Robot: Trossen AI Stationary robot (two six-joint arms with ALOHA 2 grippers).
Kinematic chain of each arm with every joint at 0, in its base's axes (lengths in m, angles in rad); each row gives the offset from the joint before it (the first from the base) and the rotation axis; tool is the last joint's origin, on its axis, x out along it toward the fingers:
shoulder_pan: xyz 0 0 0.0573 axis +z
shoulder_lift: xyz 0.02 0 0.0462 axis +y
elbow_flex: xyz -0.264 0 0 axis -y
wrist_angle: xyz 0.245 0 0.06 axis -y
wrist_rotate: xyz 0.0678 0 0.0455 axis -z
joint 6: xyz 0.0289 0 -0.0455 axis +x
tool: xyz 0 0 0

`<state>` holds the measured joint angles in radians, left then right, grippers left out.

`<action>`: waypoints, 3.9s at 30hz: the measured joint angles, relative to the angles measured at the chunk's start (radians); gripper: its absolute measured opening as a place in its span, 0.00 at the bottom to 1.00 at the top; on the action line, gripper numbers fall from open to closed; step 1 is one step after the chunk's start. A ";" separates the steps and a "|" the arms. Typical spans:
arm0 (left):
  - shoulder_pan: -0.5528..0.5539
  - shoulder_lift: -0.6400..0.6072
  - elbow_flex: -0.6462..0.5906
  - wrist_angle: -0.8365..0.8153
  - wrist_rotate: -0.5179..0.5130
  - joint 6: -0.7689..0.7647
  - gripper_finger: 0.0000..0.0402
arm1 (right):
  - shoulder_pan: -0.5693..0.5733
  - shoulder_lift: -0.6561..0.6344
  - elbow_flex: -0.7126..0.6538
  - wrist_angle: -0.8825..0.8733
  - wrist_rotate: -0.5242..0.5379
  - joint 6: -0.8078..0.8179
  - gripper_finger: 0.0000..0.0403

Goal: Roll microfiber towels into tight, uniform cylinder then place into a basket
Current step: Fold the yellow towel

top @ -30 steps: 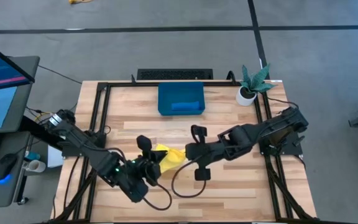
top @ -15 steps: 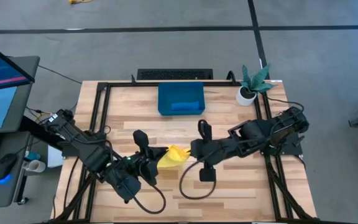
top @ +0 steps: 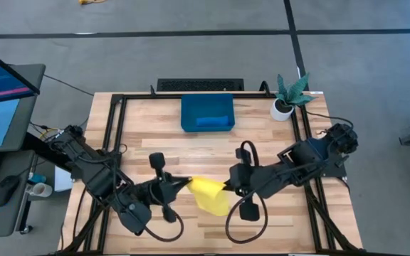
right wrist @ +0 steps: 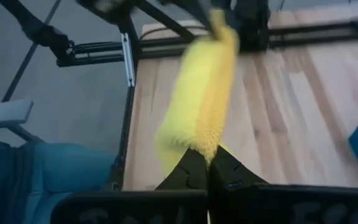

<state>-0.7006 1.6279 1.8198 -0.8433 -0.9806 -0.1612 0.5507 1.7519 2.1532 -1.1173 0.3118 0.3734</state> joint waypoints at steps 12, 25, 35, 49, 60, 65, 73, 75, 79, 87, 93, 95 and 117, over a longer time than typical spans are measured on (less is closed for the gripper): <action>0.002 0.000 0.001 0.018 0.264 -0.239 0.00 | 0.058 0.005 0.000 -0.009 0.000 0.109 0.01; 0.002 0.000 0.001 0.178 0.427 -0.286 0.00 | 0.125 0.005 0.000 0.047 0.000 0.158 0.02; -0.004 0.001 0.001 0.187 0.513 -0.514 0.00 | 0.162 0.005 0.000 0.057 0.002 0.307 0.02; 0.096 0.016 -0.025 -0.285 0.259 -0.411 0.00 | -0.045 0.005 -0.151 -0.023 0.084 0.220 0.02; 0.265 0.016 -0.034 -0.433 0.211 -0.249 0.00 | -0.274 0.005 -0.249 0.000 0.030 0.111 0.01; 0.280 0.010 0.004 -0.435 0.213 -0.204 0.00 | -0.289 -0.019 -0.247 0.008 0.027 0.076 0.01; 0.219 0.010 0.111 -0.431 0.218 -0.239 0.00 | -0.200 -0.065 -0.246 0.072 0.026 0.070 0.02; 0.197 0.010 0.139 -0.431 0.235 -0.257 0.00 | -0.170 -0.078 -0.245 0.089 0.026 0.071 0.02; 0.161 0.009 0.181 -0.420 0.263 -0.310 0.00 | -0.118 -0.084 -0.245 0.123 0.026 0.078 0.02; 0.122 0.009 0.188 -0.388 0.416 -0.470 0.00 | -0.037 -0.087 -0.245 0.186 0.012 0.116 0.02; 0.089 0.009 0.188 -0.247 0.587 -0.548 0.00 | 0.028 -0.087 -0.245 0.275 -0.054 0.137 0.02; 0.076 0.009 0.188 -0.206 0.619 -0.563 0.00 | 0.049 -0.087 -0.245 0.296 -0.074 0.153 0.02; 0.064 0.141 0.188 -0.484 0.311 -0.560 0.00 | 0.035 -0.011 -0.245 0.079 0.087 0.228 0.02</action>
<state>-0.6366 1.7691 2.0075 -1.3269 -0.6699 -0.7214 0.5857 1.7411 1.9079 -1.0387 0.3984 0.6009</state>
